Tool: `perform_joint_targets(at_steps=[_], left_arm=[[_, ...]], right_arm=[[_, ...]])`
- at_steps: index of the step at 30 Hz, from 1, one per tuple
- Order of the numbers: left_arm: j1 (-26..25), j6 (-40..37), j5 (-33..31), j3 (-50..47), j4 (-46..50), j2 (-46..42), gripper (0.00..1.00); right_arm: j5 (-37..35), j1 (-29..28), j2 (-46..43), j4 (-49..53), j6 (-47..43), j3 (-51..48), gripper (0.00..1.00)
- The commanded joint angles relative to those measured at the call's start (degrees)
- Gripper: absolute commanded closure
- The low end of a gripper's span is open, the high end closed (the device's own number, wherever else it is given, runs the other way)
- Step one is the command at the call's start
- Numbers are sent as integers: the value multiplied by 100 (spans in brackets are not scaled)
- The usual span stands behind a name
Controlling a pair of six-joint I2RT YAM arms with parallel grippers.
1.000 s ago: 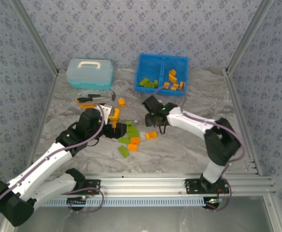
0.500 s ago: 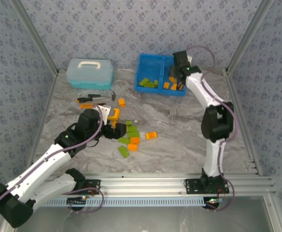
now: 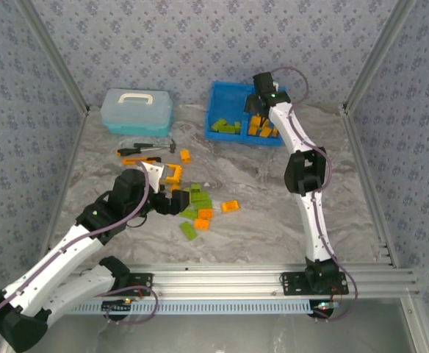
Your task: Sort the legos into containers by color
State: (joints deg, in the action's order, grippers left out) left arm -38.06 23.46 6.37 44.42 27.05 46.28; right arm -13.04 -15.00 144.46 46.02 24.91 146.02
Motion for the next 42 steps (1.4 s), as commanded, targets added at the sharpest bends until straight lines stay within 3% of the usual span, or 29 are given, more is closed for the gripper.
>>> perform_joint_targets(at_steps=[1,5,10,13,19,29,34,42], left_arm=[[-71,-236,324,-3,-101,102,1],[-314,-1153,429,319,185,694,3],[-903,-2007,335,1278,715,2131,7],[-1297,-2198,189,1816,758,3087,11],[-1457,-2536,143,2949,988,4893,14],[-1614,-3261,-484,3860,1133,6549,21],[-1665,-3237,-577,3654,780,6799,31],[-1756,-3106,-636,3467,584,6937,57]], right_arm=[[47,-62,-629,293,-185,-68,12],[50,-192,-1611,89,-186,-1400,12],[225,-433,-3739,-1106,-208,-4649,8],[390,-576,-4946,-1466,-322,-6218,4],[623,-715,-6994,-1332,-463,-8339,0],[83,-561,-8791,-339,68,-9271,0],[53,-297,-8961,-178,150,-9390,0],[126,-165,-8947,-203,204,-9460,0]])
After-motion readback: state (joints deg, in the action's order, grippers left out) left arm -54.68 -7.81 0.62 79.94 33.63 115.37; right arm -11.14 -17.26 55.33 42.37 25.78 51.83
